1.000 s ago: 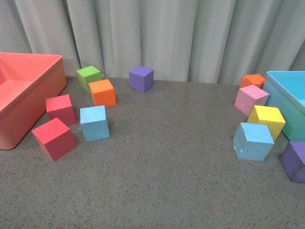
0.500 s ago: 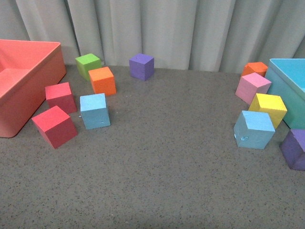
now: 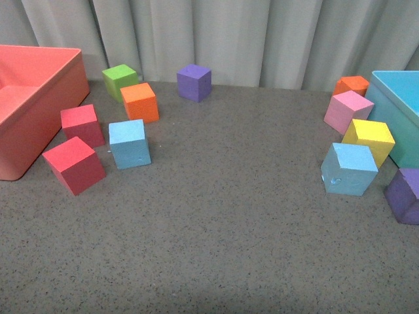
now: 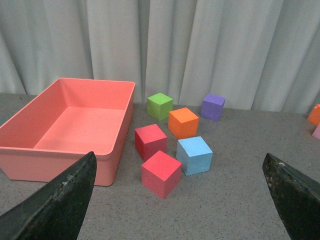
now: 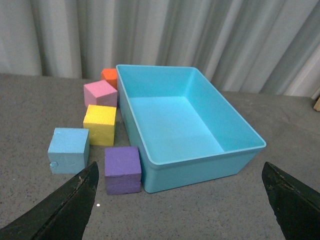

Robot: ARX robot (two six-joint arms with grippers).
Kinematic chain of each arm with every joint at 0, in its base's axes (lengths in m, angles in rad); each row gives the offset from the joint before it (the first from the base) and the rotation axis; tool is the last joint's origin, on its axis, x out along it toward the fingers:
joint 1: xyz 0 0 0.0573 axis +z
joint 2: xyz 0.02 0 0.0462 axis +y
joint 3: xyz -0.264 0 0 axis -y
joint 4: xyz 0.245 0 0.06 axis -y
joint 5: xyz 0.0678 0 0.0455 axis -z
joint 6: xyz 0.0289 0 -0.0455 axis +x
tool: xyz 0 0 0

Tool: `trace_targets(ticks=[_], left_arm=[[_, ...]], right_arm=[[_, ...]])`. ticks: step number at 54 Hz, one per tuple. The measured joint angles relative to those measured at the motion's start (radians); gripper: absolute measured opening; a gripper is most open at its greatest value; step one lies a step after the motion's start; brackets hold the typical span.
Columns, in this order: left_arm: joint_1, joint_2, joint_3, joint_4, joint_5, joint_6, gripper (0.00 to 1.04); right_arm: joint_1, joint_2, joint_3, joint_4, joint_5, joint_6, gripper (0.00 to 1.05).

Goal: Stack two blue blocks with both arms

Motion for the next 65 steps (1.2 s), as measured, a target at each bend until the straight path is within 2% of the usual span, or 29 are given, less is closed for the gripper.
trace_targets(ticks=[9, 14, 23, 35, 42, 52, 65], left_arm=[[0.0, 0.0, 0.0, 0.0, 0.0, 0.0, 0.98], [0.0, 0.0, 0.0, 0.0, 0.0, 0.0, 0.98], [0.0, 0.0, 0.0, 0.0, 0.0, 0.0, 0.98], [0.0, 0.0, 0.0, 0.0, 0.0, 0.0, 0.98], [0.0, 0.0, 0.0, 0.0, 0.0, 0.0, 0.98], [0.0, 0.0, 0.0, 0.0, 0.0, 0.0, 0.98], [0.0, 0.0, 0.0, 0.0, 0.0, 0.0, 0.98]], right_arm=[[-0.001, 0.489, 0.165, 0.191, -0.122, 0.09, 0.95], [0.0, 0.853, 0.356, 0.136, -0.214, 0.179, 0.95], [-0.007, 1.136, 0.58, 0.006, -0.266, 0.229, 0.95], [-0.018, 1.392, 0.858, -0.198, -0.317, 0.287, 0.95], [-0.019, 1.508, 0.989, -0.266, -0.317, 0.309, 0.95], [-0.019, 1.632, 1.112, -0.352, -0.309, 0.341, 0.95], [-0.009, 1.722, 1.177, -0.398, -0.291, 0.338, 0.95]])
